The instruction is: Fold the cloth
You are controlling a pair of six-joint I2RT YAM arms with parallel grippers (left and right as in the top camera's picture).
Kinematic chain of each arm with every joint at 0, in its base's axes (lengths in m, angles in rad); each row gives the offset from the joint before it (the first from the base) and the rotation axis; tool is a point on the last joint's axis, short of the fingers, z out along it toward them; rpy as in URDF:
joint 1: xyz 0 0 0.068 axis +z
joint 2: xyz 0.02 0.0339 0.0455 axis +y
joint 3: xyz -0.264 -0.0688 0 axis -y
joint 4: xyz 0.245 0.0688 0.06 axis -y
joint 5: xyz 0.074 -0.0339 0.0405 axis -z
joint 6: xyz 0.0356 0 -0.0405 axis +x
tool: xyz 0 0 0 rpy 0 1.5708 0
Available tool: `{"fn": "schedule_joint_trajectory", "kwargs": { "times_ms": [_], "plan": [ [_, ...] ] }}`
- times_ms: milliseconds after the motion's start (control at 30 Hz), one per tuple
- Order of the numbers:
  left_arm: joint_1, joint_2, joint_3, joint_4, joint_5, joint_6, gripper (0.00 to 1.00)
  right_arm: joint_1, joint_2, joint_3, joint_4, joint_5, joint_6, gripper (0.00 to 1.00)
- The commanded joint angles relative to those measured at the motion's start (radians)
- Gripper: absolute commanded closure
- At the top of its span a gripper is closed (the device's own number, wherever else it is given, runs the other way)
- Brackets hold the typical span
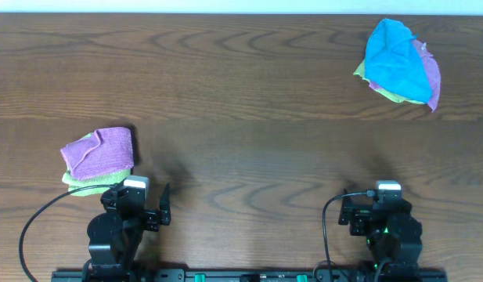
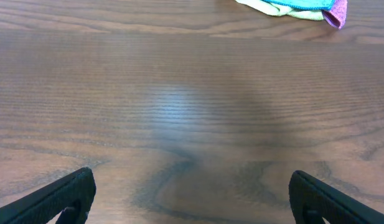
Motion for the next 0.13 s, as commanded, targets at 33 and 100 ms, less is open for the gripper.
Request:
{"fn": "schedule_joint_trajectory", "kwargs": {
  "times_ms": [33,100],
  "plan": [
    [-0.005,-0.008,-0.015,0.000,-0.010,0.006,0.05,-0.008,-0.010,-0.012,-0.002,-0.015,-0.019,0.01],
    [-0.005,-0.008,-0.015,0.000,-0.011,0.006,0.05,-0.008,-0.010,-0.012,-0.002,-0.015,-0.019,0.01]
  ]
}}
